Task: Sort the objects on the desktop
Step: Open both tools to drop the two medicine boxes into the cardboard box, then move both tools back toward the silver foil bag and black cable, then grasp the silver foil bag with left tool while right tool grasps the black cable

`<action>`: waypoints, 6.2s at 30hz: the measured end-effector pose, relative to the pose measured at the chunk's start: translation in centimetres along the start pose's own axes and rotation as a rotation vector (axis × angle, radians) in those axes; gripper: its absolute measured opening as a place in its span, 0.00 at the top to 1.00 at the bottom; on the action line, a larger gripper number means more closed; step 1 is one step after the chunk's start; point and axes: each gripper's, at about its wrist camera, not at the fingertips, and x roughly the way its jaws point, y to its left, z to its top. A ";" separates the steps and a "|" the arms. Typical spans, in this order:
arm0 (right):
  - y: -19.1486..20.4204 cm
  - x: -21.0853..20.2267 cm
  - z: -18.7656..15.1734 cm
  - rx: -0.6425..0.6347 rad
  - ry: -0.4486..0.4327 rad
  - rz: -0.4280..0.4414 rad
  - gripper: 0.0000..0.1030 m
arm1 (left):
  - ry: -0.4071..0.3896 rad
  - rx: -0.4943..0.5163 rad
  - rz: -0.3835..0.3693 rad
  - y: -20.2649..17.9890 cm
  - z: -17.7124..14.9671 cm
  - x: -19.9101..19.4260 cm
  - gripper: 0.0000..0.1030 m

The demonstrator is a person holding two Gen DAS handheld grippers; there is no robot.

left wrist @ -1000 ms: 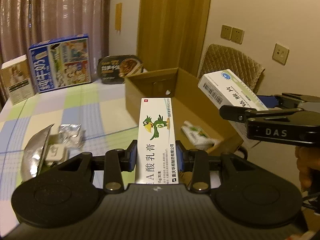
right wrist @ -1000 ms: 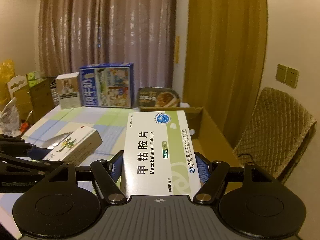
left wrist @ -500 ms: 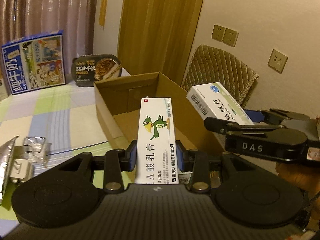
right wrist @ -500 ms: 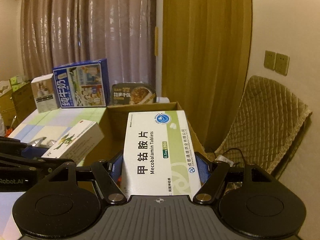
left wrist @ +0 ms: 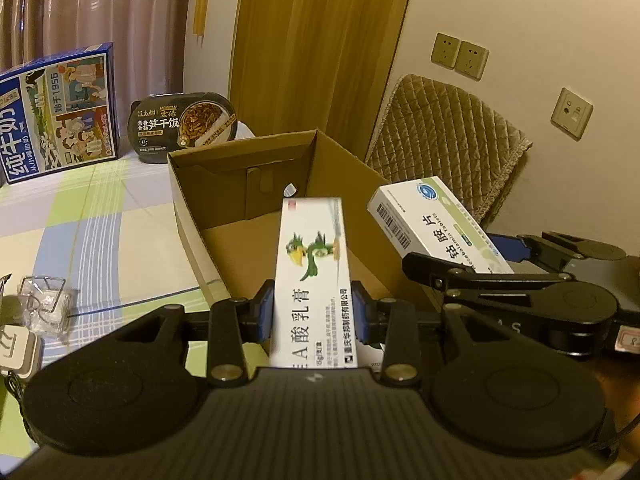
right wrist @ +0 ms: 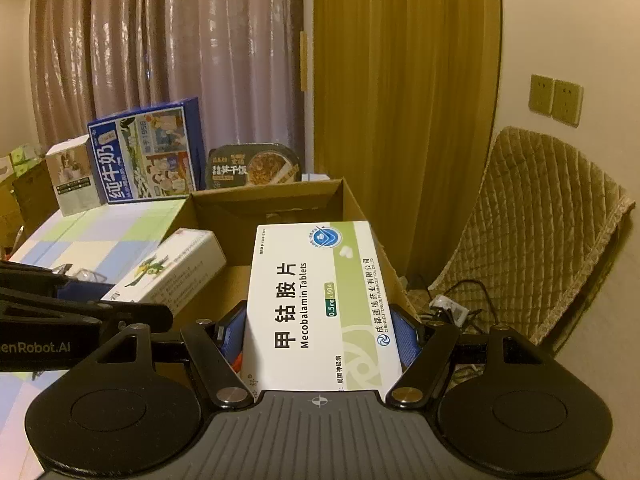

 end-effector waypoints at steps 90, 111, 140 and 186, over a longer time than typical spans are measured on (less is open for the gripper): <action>18.3 -8.0 -4.3 -0.052 0.140 0.242 0.02 | -0.015 -0.275 0.326 15.6 -12.2 -21.0 0.01; 20.1 -6.3 -5.7 -0.072 0.196 0.269 0.02 | -0.043 -0.325 0.369 19.8 -13.7 -23.3 0.02; 23.8 -0.2 -6.4 -0.119 0.252 0.332 0.02 | 0.046 -0.154 0.389 24.7 -13.7 -19.5 0.02; 31.6 14.3 -7.2 -0.306 0.247 0.426 0.86 | 0.134 -0.008 0.244 33.5 -9.9 -5.8 0.01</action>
